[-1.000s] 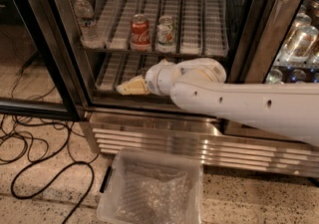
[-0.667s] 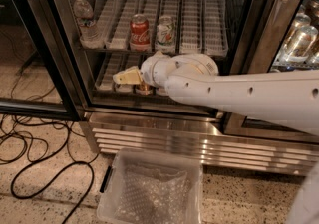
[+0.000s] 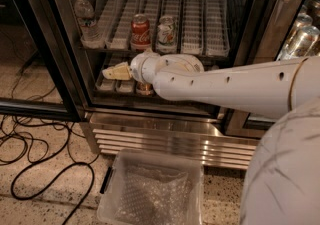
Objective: Pick water bottle from middle shelf of fridge
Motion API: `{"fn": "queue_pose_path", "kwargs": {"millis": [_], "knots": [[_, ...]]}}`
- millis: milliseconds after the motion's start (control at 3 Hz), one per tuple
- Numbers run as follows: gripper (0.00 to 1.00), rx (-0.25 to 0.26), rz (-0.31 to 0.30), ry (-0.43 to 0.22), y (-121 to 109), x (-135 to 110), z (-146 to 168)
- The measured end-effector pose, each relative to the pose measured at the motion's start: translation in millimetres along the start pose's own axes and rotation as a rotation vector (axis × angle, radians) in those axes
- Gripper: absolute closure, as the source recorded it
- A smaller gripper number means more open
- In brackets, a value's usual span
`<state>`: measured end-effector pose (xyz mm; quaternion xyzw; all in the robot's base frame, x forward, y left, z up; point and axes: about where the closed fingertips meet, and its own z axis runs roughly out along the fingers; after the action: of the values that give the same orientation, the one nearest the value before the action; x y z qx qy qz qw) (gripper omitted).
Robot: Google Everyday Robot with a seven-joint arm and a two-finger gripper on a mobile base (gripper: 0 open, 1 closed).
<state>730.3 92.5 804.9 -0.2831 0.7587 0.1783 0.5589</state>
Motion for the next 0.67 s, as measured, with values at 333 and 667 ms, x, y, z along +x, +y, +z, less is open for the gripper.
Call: {"fn": "queue_pose_path", "kwargs": {"millis": [333, 667], "knots": [[0.00, -0.029, -0.021, -0.050, 21, -8, 16], [0.00, -0.070, 0.015, -0.089, 52, -13, 45]]}}
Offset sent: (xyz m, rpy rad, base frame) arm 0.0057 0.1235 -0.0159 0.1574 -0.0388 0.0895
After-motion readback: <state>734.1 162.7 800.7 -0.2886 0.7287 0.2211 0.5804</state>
